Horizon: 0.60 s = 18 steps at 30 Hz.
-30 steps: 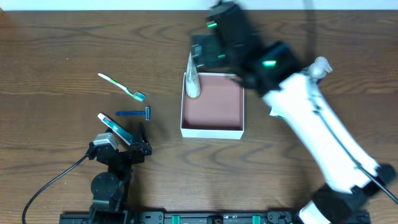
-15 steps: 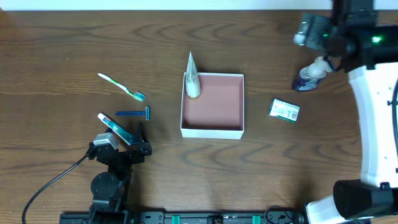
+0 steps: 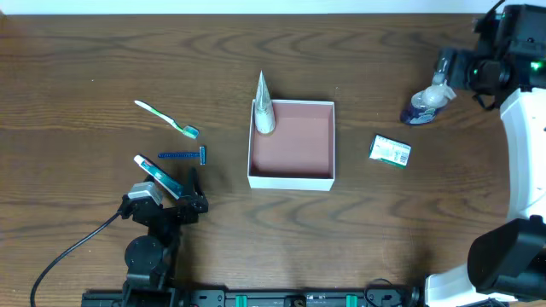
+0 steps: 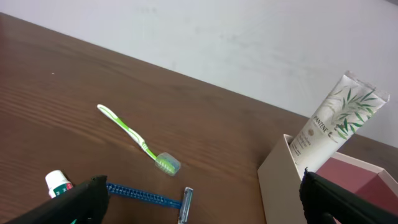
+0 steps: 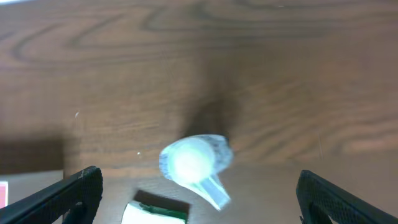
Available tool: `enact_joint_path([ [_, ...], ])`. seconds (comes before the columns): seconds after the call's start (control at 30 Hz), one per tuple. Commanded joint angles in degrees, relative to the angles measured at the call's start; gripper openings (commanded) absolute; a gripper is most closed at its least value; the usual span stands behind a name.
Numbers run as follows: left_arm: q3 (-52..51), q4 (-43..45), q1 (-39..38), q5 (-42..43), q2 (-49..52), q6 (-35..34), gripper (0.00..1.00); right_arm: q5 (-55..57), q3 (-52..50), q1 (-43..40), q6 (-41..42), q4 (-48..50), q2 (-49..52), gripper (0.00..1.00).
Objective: Pack container
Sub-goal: 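Lower the right gripper over the blue soap pump and grasp it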
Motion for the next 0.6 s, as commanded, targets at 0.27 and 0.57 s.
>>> enact_joint_path([
  [0.27, -1.2, -2.12, 0.35, -0.63, -0.02, 1.01, 0.98, -6.01, -10.64, 0.04, -7.32, 9.09, 0.35, 0.99],
  [0.57, -1.2, -2.12, 0.35, -0.63, -0.02, 1.01, 0.98, -5.99, -15.8, 0.04, -5.2, 14.99, 0.35, 0.88],
])
